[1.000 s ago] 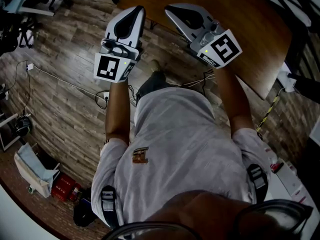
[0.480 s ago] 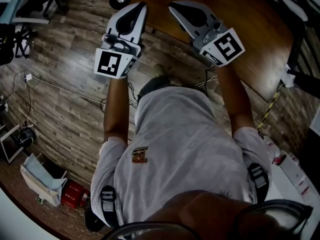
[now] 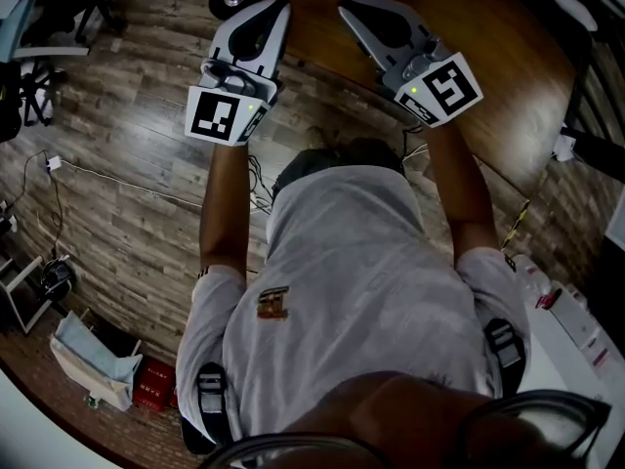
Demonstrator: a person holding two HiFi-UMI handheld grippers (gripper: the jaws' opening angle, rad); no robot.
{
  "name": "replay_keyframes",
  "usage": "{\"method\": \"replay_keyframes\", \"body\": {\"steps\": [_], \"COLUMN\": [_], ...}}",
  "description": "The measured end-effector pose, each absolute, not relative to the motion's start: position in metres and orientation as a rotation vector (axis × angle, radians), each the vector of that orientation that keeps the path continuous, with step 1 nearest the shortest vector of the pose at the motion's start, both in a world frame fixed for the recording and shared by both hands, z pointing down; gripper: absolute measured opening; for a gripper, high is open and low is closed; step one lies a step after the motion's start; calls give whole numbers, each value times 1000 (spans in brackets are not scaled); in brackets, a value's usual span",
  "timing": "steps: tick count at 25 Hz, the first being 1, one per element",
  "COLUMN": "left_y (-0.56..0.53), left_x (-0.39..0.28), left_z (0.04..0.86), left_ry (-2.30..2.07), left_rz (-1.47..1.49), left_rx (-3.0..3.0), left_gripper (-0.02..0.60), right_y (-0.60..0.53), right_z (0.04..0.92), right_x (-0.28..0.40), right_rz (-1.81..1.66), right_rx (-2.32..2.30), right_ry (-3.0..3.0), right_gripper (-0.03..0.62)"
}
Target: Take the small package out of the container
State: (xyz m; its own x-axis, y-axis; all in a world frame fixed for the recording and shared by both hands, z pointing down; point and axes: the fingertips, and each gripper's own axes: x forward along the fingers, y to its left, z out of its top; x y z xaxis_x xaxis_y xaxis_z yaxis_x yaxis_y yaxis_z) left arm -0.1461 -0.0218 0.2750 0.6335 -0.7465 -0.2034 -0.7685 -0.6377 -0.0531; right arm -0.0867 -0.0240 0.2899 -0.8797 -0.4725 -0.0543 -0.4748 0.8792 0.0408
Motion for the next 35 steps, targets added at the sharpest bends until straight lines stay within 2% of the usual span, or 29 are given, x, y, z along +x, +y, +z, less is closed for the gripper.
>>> {"method": "replay_keyframes", "body": {"steps": [18, 35], "left_y": [-97, -211], "left_x": [-126, -81], "left_z": [289, 308], "left_ry": [1324, 1477], "left_rz": [216, 160], "left_rx": [-2721, -2666], "left_gripper": [18, 18], "right_y": [-107, -232], "right_z": [303, 323], "right_x": [-53, -2], "right_rz": [141, 141], "right_rx": [-848, -847], "right_ry": [3051, 3130], "right_gripper": [33, 34]}}
